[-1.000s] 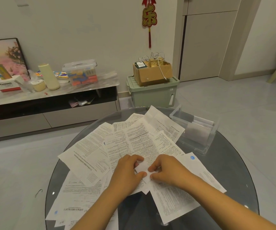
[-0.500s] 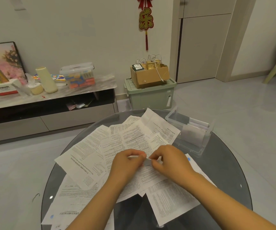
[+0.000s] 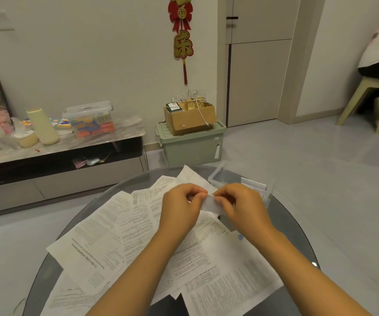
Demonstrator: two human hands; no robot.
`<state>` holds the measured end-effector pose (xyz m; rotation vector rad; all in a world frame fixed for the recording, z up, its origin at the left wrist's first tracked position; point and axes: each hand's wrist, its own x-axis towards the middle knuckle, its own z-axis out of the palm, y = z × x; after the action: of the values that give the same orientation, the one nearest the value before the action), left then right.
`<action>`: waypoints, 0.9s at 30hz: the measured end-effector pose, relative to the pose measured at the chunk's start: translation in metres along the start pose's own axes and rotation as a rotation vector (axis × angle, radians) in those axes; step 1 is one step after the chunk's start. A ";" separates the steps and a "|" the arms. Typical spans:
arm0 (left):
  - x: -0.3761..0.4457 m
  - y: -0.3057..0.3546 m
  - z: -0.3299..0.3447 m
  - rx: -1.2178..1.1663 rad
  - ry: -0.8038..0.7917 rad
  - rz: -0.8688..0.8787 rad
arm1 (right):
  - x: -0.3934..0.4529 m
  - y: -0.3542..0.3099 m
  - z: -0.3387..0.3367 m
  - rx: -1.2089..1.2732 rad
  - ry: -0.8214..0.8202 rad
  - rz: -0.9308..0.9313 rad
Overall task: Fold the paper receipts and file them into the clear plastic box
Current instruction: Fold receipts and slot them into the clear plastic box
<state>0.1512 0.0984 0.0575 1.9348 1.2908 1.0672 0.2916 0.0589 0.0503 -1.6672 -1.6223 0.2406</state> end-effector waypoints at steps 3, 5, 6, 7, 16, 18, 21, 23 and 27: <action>0.016 0.011 0.013 -0.028 -0.030 0.032 | 0.009 0.008 -0.012 -0.022 0.066 0.026; 0.027 0.018 0.022 -0.067 -0.048 0.039 | 0.016 0.014 -0.021 -0.031 0.117 0.027; 0.033 0.022 0.027 -0.091 -0.056 0.040 | 0.021 0.017 -0.026 -0.044 0.149 0.029; 0.037 0.026 0.031 -0.113 -0.065 0.034 | 0.025 0.021 -0.029 -0.058 0.179 0.037; 0.063 0.028 0.079 0.337 -0.367 0.237 | 0.052 0.078 -0.044 -0.213 0.355 0.212; 0.067 0.025 0.089 0.455 -0.463 0.311 | 0.052 0.087 -0.041 -0.239 0.354 0.212; 0.072 0.021 0.102 0.537 -0.521 0.367 | 0.053 0.097 -0.035 -0.260 0.394 0.185; 0.073 0.016 0.108 0.585 -0.510 0.387 | 0.054 0.101 -0.031 -0.257 0.431 0.150; 0.076 0.015 0.113 0.637 -0.524 0.382 | 0.055 0.105 -0.027 -0.241 0.500 0.075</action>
<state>0.2715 0.1602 0.0337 2.7738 1.0462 0.2380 0.3978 0.1106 0.0229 -1.7886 -1.2459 -0.3273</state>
